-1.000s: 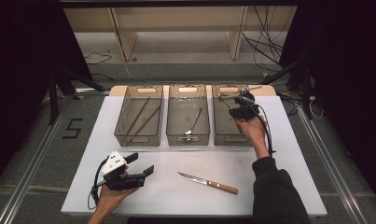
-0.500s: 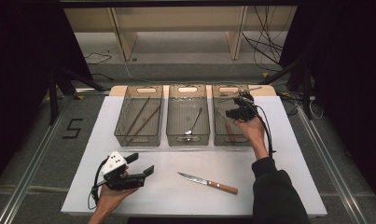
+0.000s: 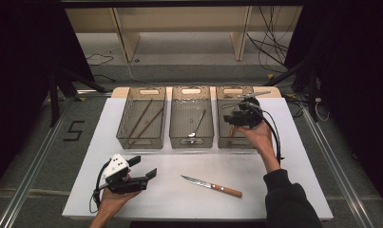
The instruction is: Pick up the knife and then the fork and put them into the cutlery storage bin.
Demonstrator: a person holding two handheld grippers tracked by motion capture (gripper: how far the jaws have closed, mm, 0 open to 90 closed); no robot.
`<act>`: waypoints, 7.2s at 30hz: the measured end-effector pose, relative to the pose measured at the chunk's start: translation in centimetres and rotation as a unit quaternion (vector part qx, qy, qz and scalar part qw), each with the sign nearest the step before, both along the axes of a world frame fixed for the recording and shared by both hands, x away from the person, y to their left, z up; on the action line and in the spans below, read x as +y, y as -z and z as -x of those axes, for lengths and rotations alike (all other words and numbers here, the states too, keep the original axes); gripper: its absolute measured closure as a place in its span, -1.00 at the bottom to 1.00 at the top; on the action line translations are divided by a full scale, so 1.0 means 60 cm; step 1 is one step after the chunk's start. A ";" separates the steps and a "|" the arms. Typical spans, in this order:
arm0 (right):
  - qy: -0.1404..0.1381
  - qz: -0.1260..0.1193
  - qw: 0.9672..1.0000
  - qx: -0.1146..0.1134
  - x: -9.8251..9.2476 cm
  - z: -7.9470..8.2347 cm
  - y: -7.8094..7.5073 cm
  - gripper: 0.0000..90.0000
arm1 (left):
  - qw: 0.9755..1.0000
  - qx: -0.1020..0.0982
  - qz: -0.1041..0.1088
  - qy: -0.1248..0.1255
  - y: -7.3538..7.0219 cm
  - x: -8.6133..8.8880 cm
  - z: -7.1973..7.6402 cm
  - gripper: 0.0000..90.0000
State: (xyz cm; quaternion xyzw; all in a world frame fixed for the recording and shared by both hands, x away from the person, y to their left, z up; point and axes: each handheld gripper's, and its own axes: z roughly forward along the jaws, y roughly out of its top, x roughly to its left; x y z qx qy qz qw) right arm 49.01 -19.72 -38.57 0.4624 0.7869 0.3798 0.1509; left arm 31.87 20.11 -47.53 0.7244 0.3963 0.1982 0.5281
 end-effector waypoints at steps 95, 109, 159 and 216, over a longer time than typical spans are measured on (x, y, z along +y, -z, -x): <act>-0.270 0.241 0.924 0.125 0.106 0.231 0.132 0.65 | 1.000 -0.002 -0.010 0.010 0.004 -0.010 0.003 -0.60; -0.289 0.249 0.917 0.116 0.108 0.231 0.129 0.72 | 1.000 -0.003 -0.011 0.009 0.003 -0.009 0.003 -0.60; -0.185 0.084 0.979 0.011 0.001 0.192 0.019 0.72 | 1.000 -0.005 -0.003 0.006 0.003 -0.007 0.003 -0.60; -0.029 0.033 0.999 0.000 -0.024 0.006 -0.027 0.72 | 1.000 -0.004 -0.003 0.002 0.004 -0.004 0.002 -0.60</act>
